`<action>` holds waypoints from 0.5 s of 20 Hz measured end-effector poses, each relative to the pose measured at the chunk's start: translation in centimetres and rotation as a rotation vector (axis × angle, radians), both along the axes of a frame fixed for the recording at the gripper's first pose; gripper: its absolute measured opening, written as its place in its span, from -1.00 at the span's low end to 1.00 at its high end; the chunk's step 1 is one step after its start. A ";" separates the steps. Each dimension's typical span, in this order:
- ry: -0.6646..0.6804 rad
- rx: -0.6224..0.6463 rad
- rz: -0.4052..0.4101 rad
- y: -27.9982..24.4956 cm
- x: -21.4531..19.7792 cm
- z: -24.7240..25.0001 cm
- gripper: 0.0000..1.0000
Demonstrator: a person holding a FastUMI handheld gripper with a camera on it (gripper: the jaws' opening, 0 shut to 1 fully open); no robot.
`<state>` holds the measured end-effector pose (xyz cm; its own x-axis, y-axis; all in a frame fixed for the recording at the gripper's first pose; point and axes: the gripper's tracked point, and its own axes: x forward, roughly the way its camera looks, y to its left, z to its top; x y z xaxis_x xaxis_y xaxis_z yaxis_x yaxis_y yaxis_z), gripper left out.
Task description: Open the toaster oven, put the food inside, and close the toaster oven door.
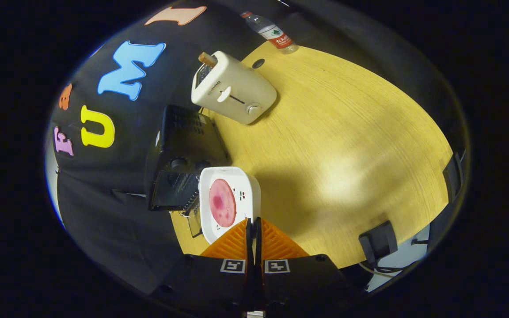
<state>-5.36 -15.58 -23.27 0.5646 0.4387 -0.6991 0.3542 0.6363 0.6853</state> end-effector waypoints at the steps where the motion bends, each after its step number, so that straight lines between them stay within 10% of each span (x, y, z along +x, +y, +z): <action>1: -0.022 0.003 0.013 1.0 -0.2 0.6 -0.96; 10: -0.049 0.177 0.005 11.0 -2.3 3.3 -0.96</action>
<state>-7.66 -4.60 -19.94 0.5934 0.5553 -0.5827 0.3150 0.5060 0.8030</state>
